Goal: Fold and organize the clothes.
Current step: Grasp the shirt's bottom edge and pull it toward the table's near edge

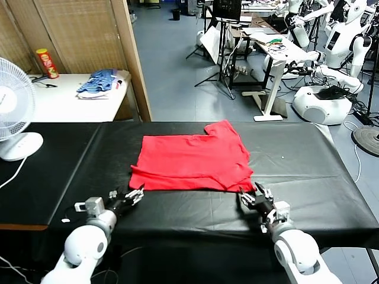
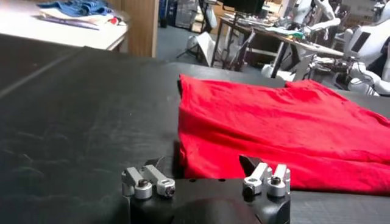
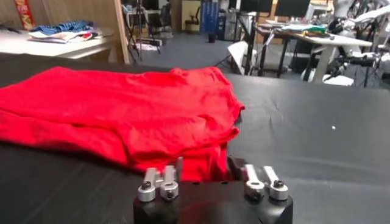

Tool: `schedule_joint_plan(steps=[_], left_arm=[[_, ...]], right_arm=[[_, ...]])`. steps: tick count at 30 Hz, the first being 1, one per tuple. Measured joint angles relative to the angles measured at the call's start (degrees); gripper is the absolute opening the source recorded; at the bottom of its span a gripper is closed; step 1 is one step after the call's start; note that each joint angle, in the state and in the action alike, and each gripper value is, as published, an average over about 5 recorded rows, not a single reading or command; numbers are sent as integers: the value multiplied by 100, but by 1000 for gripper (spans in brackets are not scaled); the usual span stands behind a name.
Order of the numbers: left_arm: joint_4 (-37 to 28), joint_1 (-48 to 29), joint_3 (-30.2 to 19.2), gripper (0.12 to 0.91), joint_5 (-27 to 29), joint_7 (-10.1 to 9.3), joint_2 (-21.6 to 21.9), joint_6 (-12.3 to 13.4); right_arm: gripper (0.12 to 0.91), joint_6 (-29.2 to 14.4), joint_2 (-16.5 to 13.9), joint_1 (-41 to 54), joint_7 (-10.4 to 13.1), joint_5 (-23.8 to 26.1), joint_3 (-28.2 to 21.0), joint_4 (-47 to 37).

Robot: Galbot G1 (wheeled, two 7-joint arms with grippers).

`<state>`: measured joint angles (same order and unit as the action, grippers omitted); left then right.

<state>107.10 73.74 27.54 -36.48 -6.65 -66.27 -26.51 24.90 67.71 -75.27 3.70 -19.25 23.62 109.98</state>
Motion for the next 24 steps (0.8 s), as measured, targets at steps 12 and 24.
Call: schedule_joint_plan(steps=[12,24], left_arm=[[797,650,213,125,425,-374,199,-426],[1706,1600,419,125,520,-379,223,-587]], right_arm=[[124,671,-97,-681,342,-95,273,859],[292,790,-135,-1439,321,-162,480,1302]])
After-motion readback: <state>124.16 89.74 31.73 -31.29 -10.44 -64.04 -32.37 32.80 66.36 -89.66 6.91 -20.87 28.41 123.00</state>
